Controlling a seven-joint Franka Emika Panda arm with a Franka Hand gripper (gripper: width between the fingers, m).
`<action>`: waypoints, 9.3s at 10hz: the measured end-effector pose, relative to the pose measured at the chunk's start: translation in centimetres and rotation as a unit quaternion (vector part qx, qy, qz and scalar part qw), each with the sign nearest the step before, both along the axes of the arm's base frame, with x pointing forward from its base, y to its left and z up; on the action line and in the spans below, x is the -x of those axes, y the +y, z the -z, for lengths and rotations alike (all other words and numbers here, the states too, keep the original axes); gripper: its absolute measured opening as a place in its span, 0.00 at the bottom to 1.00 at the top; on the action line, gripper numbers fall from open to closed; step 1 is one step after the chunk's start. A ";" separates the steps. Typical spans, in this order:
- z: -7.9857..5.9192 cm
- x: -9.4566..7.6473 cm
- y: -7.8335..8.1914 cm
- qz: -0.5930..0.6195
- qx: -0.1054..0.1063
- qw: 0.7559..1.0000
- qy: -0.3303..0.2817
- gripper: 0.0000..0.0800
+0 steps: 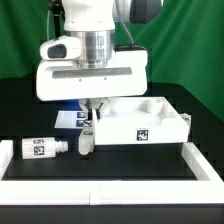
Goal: Assemble one leg
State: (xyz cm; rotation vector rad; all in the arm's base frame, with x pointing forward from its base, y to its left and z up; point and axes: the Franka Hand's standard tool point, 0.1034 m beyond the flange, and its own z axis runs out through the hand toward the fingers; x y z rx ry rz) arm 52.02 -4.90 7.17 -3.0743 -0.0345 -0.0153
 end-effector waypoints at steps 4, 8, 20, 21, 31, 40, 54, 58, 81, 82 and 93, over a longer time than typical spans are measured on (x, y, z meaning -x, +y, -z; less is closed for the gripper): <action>3.9 -1.8 1.7 0.022 -0.002 1.000 0.014 0.07; 6.0 -4.7 2.2 0.036 -0.003 0.999 0.008 0.07; 6.3 -5.4 2.8 0.037 0.003 0.999 0.014 0.07; 6.3 -5.4 2.8 0.039 0.005 0.999 0.016 0.07; 2.1 -4.3 3.3 0.075 -0.026 0.996 0.044 0.79; -1.1 -3.2 10.3 0.143 -0.036 0.986 0.078 0.81; -0.8 1.5 20.2 0.172 -0.045 0.921 0.346 0.81; 0.9 3.9 21.8 0.194 -0.091 0.901 0.378 0.81; 6.5 11.8 24.0 0.170 -0.068 0.881 0.437 0.81; 6.5 12.0 24.3 0.168 -0.066 0.881 0.438 0.81; 0.0 7.2 19.3 0.172 -0.102 0.899 0.390 0.36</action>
Offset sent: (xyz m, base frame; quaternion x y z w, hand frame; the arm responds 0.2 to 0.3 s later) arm 0.0305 0.0172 -0.0376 -0.0181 0.0006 0.0692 0.9974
